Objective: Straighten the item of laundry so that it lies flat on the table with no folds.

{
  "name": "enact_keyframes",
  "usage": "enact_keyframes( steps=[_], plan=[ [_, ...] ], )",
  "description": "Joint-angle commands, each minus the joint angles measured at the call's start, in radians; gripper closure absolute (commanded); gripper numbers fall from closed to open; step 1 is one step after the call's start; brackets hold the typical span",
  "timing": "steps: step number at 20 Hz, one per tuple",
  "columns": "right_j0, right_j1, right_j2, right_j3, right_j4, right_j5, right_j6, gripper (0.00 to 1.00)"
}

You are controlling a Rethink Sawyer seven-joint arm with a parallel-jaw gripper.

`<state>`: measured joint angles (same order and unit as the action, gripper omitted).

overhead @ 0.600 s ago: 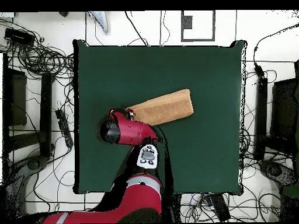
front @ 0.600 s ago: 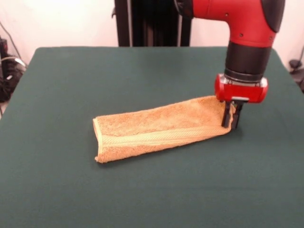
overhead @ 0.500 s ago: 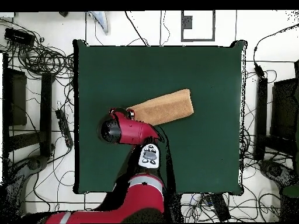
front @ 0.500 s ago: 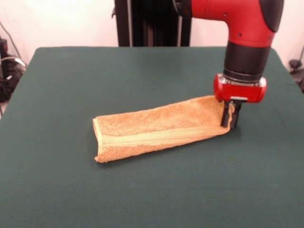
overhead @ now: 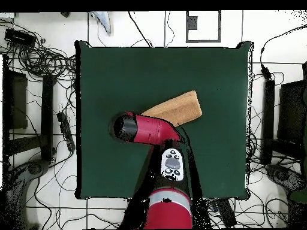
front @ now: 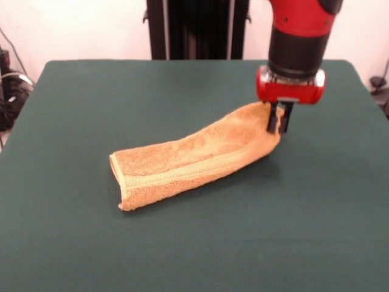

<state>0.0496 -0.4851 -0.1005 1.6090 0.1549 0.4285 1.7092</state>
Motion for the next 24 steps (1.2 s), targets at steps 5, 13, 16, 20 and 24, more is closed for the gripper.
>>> enact_keyframes(
  steps=[5, 13, 16, 20, 24],
  plan=[
    [0.031, -0.224, 0.051, 0.004, -0.036, 0.392, 0.076, 1.00],
    [0.019, -0.242, 0.060, 0.020, -0.043, 0.392, 0.096, 1.00],
    [0.023, -0.241, 0.059, 0.024, -0.045, 0.379, 0.108, 1.00],
    [0.029, -0.234, 0.055, -0.012, -0.049, 0.410, 0.120, 1.00],
    [0.045, -0.259, 0.042, -0.028, -0.055, 0.458, 0.129, 1.00]
  ],
)
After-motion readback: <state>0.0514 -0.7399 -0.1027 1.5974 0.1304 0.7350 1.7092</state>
